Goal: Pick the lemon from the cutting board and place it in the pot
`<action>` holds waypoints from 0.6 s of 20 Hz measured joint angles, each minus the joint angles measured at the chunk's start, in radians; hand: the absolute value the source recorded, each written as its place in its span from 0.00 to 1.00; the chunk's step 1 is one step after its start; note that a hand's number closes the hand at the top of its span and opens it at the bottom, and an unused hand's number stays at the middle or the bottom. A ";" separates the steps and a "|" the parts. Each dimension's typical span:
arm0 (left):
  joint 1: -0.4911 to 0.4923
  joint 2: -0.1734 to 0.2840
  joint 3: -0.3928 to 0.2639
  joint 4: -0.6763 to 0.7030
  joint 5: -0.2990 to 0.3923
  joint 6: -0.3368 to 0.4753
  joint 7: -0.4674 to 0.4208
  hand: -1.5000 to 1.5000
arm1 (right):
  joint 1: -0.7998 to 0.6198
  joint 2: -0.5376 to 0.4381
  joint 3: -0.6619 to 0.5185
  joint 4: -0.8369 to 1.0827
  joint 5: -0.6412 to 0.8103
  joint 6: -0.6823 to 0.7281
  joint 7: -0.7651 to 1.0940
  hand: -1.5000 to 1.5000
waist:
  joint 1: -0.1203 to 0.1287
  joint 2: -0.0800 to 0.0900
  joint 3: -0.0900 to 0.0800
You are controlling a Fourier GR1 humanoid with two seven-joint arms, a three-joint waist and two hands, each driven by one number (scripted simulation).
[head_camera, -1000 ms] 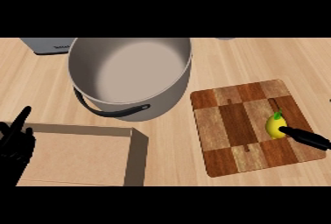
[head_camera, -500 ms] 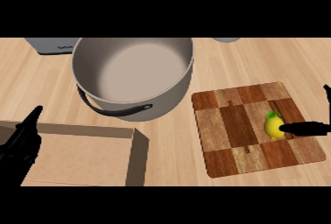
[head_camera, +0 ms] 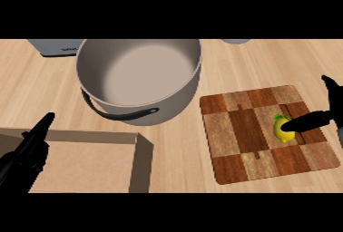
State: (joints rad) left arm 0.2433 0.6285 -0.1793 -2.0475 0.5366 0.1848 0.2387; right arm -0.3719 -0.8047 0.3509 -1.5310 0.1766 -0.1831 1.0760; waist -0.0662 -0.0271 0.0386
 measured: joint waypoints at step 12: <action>0.003 0.020 -0.052 0.010 0.022 0.042 -0.033 0.50 | -0.034 0.086 0.048 -0.004 0.043 0.013 0.072 0.00 | 0.015 0.004 0.014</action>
State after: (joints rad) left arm 0.2462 0.6485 -0.2311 -2.0370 0.5583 0.2266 0.2055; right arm -0.4055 -0.7183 0.3990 -1.5348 0.2198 -0.1698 1.1485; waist -0.0509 -0.0234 0.0530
